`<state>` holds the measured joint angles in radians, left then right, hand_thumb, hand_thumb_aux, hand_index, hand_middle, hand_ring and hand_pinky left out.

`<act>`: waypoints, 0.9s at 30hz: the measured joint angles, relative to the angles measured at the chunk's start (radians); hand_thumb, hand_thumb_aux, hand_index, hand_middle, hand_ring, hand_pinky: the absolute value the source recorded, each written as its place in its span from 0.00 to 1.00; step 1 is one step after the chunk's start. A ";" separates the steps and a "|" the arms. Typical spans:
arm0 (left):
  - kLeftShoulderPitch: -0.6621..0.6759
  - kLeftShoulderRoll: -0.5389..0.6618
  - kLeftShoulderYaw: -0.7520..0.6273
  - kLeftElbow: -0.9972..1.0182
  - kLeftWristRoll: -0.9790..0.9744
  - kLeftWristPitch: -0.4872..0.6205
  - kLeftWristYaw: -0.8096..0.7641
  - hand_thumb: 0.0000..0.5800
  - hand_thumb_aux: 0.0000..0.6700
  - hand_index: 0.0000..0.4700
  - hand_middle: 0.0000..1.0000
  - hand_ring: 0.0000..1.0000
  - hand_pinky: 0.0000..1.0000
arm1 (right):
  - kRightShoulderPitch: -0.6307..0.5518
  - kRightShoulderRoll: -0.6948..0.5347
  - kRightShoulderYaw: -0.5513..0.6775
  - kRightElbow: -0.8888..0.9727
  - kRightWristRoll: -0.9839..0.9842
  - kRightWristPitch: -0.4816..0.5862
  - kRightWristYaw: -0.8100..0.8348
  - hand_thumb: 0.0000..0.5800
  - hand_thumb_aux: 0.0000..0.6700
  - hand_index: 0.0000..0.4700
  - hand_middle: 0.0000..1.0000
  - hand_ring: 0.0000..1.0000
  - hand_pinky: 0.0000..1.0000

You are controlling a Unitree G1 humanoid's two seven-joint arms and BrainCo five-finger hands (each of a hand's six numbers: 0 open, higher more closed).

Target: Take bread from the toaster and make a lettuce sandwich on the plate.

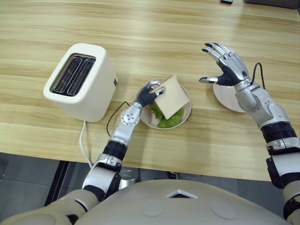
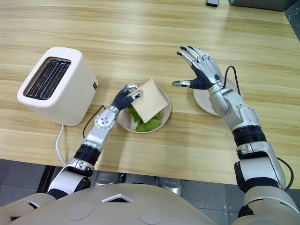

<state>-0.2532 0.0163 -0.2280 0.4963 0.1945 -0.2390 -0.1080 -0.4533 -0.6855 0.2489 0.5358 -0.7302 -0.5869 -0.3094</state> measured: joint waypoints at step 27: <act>0.005 0.084 -0.050 0.028 0.187 -0.026 0.184 1.00 1.00 0.98 1.00 1.00 1.00 | 0.148 -0.011 0.276 -0.266 -0.057 -0.218 0.424 0.00 0.00 0.00 0.00 0.00 0.00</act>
<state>-0.2477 0.1002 -0.2782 0.5240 0.3819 -0.2653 0.0755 -0.3058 -0.6965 0.5248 0.2702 -0.7872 -0.8054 0.1144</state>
